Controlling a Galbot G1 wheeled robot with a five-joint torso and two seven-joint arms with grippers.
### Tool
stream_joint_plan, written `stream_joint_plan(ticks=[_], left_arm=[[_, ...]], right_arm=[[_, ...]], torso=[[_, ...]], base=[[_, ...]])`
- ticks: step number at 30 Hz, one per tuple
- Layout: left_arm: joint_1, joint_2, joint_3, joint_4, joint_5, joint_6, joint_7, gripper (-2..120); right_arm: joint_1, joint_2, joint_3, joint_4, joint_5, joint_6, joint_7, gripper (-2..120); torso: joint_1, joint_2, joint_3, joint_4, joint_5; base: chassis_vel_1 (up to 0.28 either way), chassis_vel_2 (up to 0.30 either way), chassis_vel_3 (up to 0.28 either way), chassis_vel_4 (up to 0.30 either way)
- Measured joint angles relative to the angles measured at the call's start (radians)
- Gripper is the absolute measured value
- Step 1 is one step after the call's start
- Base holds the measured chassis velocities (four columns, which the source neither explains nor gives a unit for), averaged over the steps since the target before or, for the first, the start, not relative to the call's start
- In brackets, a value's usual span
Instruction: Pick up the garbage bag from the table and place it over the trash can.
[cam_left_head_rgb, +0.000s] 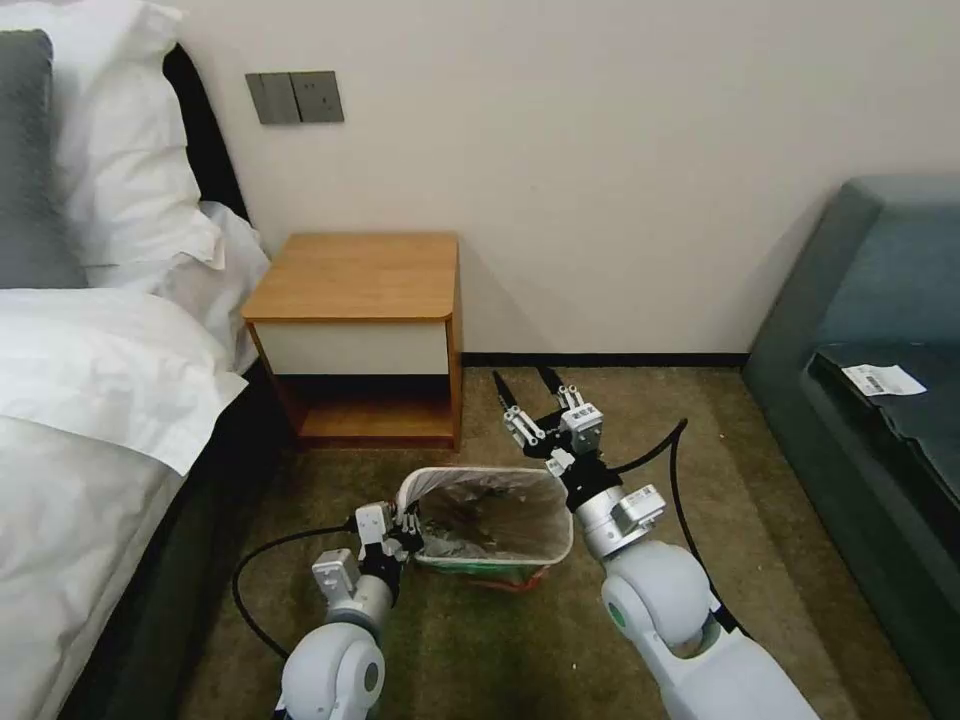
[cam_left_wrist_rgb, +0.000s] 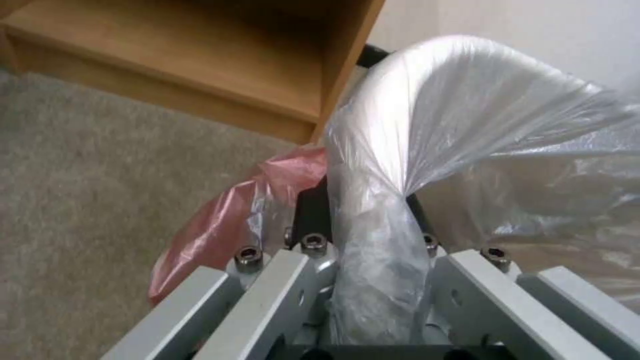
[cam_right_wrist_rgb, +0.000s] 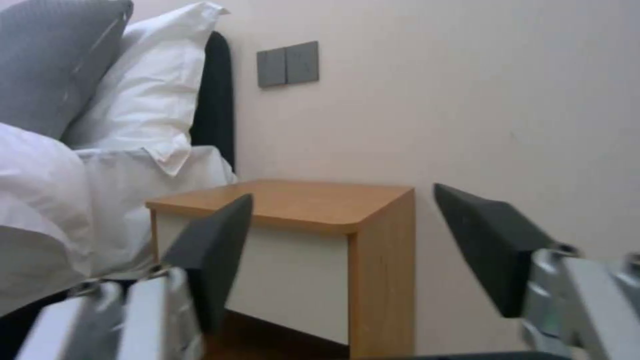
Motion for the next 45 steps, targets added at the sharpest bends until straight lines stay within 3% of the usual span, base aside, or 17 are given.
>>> stream_joint_plan(ticks=[4, 6, 20, 27, 39, 43, 45], left_arm=[[-0.003, 0.000, 0.000, -0.002, -0.001, 0.000, 0.000, 13], [-0.008, 0.000, -0.001, -0.005, -0.002, 0.001, 0.000, 23], [0.004, -0.001, 0.000, -0.029, 0.008, -0.001, -0.002, 71], [0.028, 0.012, -0.009, -0.054, 0.034, -0.028, 0.018, 97], [0.042, 0.025, -0.018, -0.067, 0.069, -0.073, 0.035, 100], [0.028, 0.025, -0.032, -0.067, 0.094, -0.136, 0.048, 100], [0.009, 0.032, -0.037, -0.052, 0.104, -0.211, 0.067, 100]], right_arm=[[-0.005, 0.004, 0.000, -0.002, -0.005, 0.002, -0.002, 91], [-0.005, 0.003, 0.000, -0.003, -0.005, 0.003, -0.003, 98], [-0.006, 0.028, 0.001, -0.019, -0.027, 0.001, 0.010, 100], [-0.025, 0.081, -0.004, -0.053, -0.082, -0.129, 0.226, 100], [-0.047, 0.093, 0.006, -0.088, -0.089, -0.121, 0.245, 100], [-0.051, 0.097, 0.011, -0.094, -0.086, -0.114, 0.236, 100], [-0.058, 0.107, 0.024, -0.114, -0.087, -0.078, 0.232, 100]], torso=[[0.000, 0.000, 0.000, 0.0000, 0.0000], [0.000, 0.000, 0.000, 0.0000, 0.0001], [0.000, 0.000, 0.000, 0.0000, 0.0000], [0.000, 0.000, 0.000, 0.0000, 0.0001], [0.000, 0.000, 0.000, 0.0000, 0.0000], [0.000, 0.000, 0.000, 0.0000, 0.0000], [0.000, 0.000, 0.000, 0.0000, 0.0001]], base=[[0.000, 0.000, 0.000, 0.000], [0.000, 0.000, 0.000, 0.000], [0.000, 0.000, 0.000, 0.000], [0.000, 0.000, 0.000, 0.000], [0.000, 0.000, 0.000, 0.000], [0.000, 0.000, 0.000, 0.000], [0.000, 0.000, 0.000, 0.000]])
